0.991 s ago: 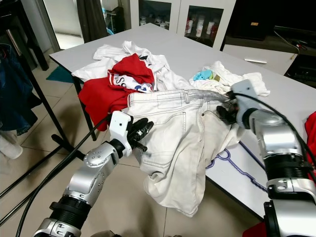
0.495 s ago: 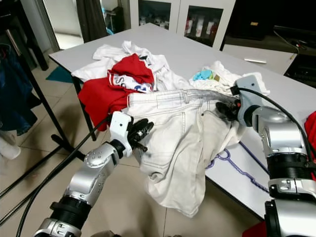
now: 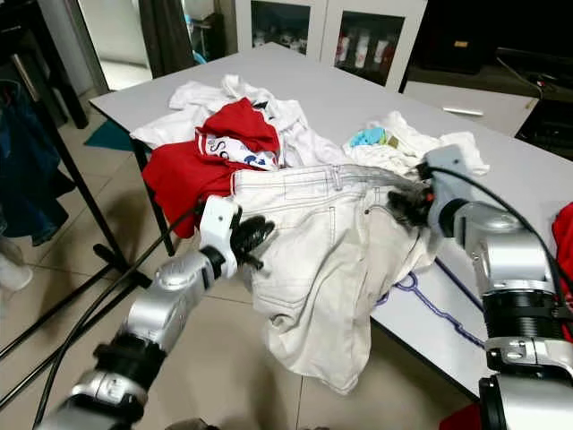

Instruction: Hang hanger

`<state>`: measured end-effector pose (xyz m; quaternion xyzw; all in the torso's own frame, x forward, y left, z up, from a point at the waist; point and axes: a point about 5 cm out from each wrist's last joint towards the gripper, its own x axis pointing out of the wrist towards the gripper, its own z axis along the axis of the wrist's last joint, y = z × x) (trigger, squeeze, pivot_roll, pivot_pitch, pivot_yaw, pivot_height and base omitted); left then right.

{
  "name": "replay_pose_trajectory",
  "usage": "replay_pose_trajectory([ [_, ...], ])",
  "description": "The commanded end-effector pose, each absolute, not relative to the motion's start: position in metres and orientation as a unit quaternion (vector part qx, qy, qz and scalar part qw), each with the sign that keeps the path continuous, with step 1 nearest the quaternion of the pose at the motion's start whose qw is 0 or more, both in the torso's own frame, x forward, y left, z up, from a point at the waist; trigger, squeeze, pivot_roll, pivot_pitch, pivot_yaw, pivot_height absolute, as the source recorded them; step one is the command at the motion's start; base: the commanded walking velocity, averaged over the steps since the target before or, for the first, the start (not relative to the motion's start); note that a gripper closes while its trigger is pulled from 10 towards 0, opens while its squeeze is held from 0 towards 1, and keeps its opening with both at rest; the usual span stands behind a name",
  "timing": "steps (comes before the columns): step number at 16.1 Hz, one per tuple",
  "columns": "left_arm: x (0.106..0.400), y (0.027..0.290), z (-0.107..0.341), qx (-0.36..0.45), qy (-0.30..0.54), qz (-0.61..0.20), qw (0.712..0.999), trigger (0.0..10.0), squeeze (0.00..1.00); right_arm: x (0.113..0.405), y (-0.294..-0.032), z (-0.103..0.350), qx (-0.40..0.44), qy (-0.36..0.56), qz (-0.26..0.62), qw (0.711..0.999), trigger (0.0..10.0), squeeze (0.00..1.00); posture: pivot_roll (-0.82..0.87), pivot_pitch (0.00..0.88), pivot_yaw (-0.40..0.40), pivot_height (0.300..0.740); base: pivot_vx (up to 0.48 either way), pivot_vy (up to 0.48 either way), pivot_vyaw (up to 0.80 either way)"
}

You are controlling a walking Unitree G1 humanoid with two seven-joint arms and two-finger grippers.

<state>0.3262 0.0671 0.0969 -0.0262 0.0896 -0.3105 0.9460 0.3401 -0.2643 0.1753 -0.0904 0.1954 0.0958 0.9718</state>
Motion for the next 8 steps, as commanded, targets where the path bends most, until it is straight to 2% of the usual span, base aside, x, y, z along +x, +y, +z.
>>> replay_pose_trajectory([
  [1, 0.328, 0.065, 0.096, -0.015, 0.092, -0.317, 0.944, 10.0, 0.51, 0.343, -0.265, 0.193, -0.088, 0.163, 0.09, 0.979, 10.0, 0.0, -0.02, 0.0, -0.028, 0.74, 0.0, 0.0, 0.0],
  [2, 0.33, 0.063, 0.097, -0.016, 0.092, -0.319, 0.943, 10.0, 0.1, 0.343, -0.265, 0.194, -0.09, 0.165, 0.098, 0.977, 10.0, 0.0, -0.02, 0.0, -0.027, 0.74, 0.0, 0.0, 0.0],
  [3, 0.335, 0.058, 0.1, -0.017, 0.094, -0.325, 0.941, 10.0, 0.0, 0.34, -0.262, 0.195, -0.102, 0.171, 0.117, 0.973, 10.0, 0.0, -0.02, 0.0, -0.03, 0.74, 0.0, 0.0, 0.0],
  [5, 0.341, 0.049, 0.104, -0.026, 0.102, -0.351, 0.931, 10.0, 0.0, 0.334, -0.257, 0.193, -0.115, 0.181, 0.155, 0.964, 10.0, 0.0, -0.02, 0.0, -0.028, 0.74, 0.0, 0.0, 0.0],
  [8, 0.342, 0.043, 0.102, -0.014, 0.113, -0.372, 0.921, 10.0, 0.0, 0.331, -0.256, 0.195, -0.118, 0.177, 0.165, 0.963, 10.0, 0.0, -0.04, 0.0, -0.02, 0.74, 0.0, 0.0, 0.0],
])
